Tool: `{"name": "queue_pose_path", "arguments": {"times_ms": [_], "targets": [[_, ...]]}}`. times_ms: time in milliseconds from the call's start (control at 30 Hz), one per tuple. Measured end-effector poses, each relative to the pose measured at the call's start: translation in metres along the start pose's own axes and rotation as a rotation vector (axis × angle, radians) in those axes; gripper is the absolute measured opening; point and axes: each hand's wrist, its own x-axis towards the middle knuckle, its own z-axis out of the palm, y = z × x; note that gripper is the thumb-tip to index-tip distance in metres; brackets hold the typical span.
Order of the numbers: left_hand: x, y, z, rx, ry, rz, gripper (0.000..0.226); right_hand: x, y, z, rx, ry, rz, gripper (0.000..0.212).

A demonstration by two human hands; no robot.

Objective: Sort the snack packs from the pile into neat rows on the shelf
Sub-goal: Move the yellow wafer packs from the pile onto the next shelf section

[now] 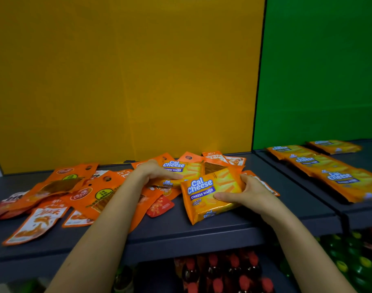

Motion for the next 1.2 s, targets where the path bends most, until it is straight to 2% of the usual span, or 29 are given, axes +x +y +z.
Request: {"name": "queue_pose_path", "arguments": {"times_ms": [133,267,367,433,500,667,733,867,967,1067,1200], "targets": [[-0.005,0.000,0.001,-0.117,0.006,0.027,0.099,-0.005,0.001,0.003,0.062,0.045,-0.018,0.039],[-0.010,0.001,0.002,-0.191,0.022,0.094,0.073,-0.010,0.004,0.007,0.081,0.102,-0.030,0.043],[-0.013,0.000,0.002,-0.270,-0.012,0.152,0.047,-0.013,0.008,0.009,0.095,0.162,-0.020,0.058],[-0.015,-0.002,0.002,-0.377,-0.034,0.179,0.039,-0.016,0.009,0.011,0.110,0.191,-0.024,0.055],[-0.019,-0.001,0.002,-0.470,-0.048,0.219,0.040,-0.019,0.009,0.010,0.130,0.232,-0.037,0.053],[-0.029,0.019,0.007,-0.658,0.082,0.392,0.026,-0.033,0.009,-0.016,0.300,0.368,-0.037,0.049],[-0.035,0.035,0.012,-0.735,0.066,0.422,0.024,-0.045,0.008,-0.038,0.380,0.390,-0.047,0.048],[-0.050,0.078,0.040,-0.863,-0.087,0.452,0.024,-0.074,0.015,-0.093,0.394,0.490,-0.062,0.051],[-0.064,0.118,0.084,-0.866,-0.150,0.486,0.031,-0.103,0.034,-0.140,0.393,0.537,-0.026,0.043],[-0.079,0.154,0.139,-0.841,-0.197,0.501,0.049,-0.132,0.061,-0.189,0.391,0.598,0.039,0.045],[-0.105,0.199,0.206,-0.822,-0.245,0.503,0.041,-0.167,0.088,-0.256,0.389,0.649,0.076,0.042]]}}
